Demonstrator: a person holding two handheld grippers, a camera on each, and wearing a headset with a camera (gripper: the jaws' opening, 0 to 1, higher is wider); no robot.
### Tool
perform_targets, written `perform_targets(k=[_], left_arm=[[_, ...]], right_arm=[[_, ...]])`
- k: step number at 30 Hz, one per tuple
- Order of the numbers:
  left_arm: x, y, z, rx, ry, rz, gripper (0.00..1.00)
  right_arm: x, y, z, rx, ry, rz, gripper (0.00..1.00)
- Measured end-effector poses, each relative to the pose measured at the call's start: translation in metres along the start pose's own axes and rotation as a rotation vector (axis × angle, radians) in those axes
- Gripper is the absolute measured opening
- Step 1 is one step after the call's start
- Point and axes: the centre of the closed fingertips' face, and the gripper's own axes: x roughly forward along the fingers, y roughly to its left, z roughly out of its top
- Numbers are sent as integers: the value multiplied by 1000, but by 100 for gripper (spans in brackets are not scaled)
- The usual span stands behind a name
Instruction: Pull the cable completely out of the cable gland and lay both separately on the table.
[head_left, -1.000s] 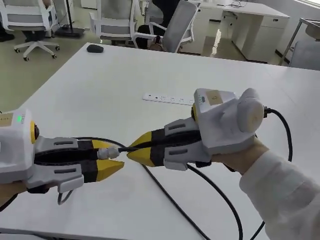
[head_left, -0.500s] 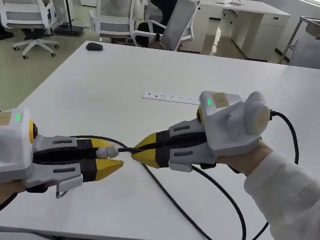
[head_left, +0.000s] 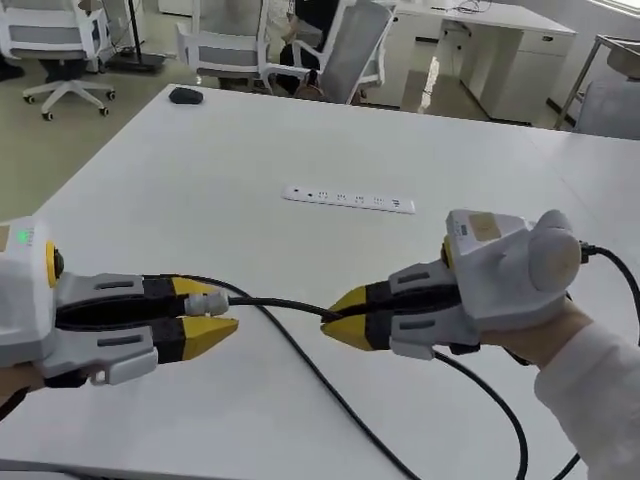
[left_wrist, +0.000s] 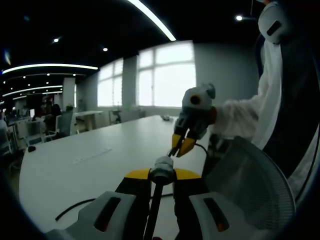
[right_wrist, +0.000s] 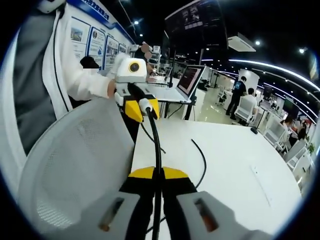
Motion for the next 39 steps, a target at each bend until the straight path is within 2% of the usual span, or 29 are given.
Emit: perform_targets(k=[6, 16, 22, 25, 30, 35, 39], left_arm=[[-1, 1, 1, -5, -2, 6, 17], [2, -2, -2, 6, 13, -4, 17], [1, -1, 0, 3, 1, 4, 17], [2, -2, 0, 7, 1, 2, 17], [4, -5, -2, 19, 15, -8, 17], [5, -7, -3, 22, 19, -17, 17], [5, -8, -3, 24, 19, -20, 17]], right_arm=[[-11, -2, -23, 39, 32, -21, 2], [-10, 2, -31, 83, 40, -30, 3], [-15, 4, -30, 62, 55, -33, 16], [-18, 3, -22, 49, 44, -38, 23], [-16, 4, 2, 4, 10, -29, 34], [-4, 8, 27, -54, -16, 3, 35], [11, 12, 38, -84, -26, 31, 34]])
